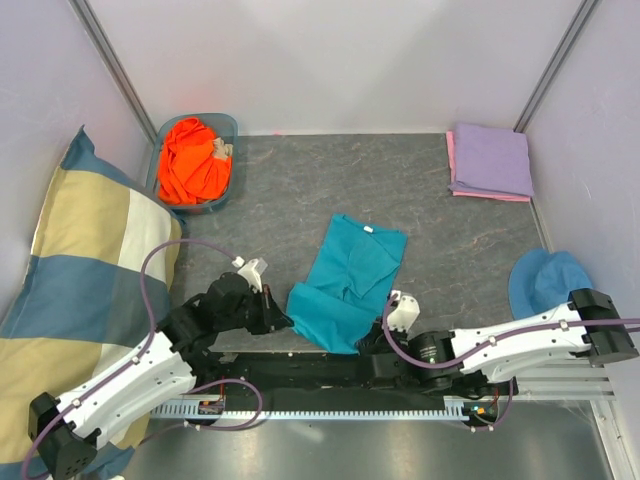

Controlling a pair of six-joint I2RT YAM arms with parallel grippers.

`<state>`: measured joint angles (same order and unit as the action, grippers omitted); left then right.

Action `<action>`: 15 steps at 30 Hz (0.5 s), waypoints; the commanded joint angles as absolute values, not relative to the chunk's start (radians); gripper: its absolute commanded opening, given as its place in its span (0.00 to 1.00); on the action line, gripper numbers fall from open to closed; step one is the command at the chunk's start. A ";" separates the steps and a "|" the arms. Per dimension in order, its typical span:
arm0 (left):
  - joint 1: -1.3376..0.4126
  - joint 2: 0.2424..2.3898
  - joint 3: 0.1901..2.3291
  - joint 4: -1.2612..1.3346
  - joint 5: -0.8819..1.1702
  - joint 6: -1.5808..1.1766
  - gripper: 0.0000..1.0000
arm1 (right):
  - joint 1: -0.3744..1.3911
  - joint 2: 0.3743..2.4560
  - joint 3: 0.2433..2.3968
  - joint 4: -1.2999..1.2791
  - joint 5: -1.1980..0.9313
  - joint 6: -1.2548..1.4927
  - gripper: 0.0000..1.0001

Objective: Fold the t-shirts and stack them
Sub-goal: Fold the long partially folded tshirt into a neat square

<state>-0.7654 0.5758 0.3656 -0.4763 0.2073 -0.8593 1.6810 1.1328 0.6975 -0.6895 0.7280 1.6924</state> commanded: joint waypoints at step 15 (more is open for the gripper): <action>-0.899 0.765 0.436 -0.419 0.275 -0.885 0.02 | 1.686 0.940 0.658 -1.092 0.903 2.055 0.00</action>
<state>-0.8406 0.7246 0.4332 -0.4751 0.2649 -0.8593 1.6821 0.9463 0.6533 -0.9943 0.8352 1.9686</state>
